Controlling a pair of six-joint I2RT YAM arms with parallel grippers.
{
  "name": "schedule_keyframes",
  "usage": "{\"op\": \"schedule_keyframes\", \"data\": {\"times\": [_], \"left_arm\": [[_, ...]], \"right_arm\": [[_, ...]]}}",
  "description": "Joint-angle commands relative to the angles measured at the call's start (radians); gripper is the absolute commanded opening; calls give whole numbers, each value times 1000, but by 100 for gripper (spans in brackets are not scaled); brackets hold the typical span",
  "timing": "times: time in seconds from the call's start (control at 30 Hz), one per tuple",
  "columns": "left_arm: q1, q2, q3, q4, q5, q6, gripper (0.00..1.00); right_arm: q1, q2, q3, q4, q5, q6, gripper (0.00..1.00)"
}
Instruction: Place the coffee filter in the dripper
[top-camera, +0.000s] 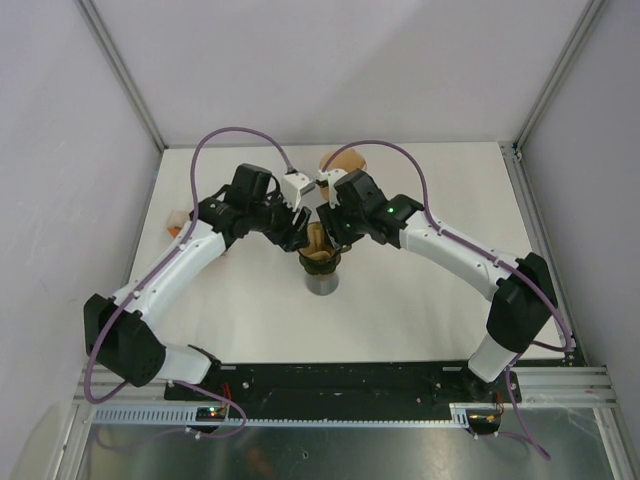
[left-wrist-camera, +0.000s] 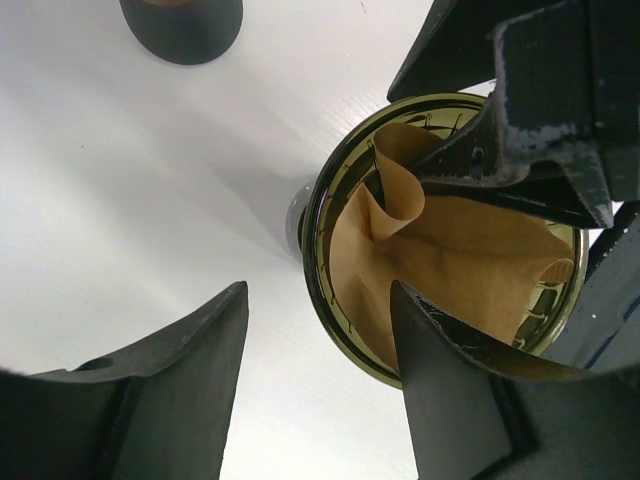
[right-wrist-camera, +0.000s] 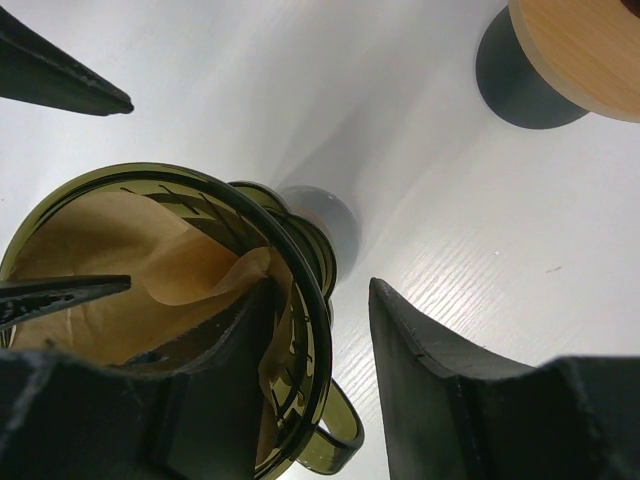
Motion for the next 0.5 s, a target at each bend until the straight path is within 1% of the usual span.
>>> {"op": "schedule_keyframes", "data": {"times": [0.0,0.17,0.3,0.47], "left_arm": [[14,-43,60,-42,35,0,64],[27,-49,90,-53,52,-10,63],[29,-44,69,-55,69,-11,59],[29,-25,26,-55,90,-5,52]], "right_arm": [[-10,-33,-2,-50,48,-29,47],[-10,-30,4,-46,48,-30,47],[-6,-29,7,-45,48,-32,47],[-5,-29,15,-43,48,-34,47]]}}
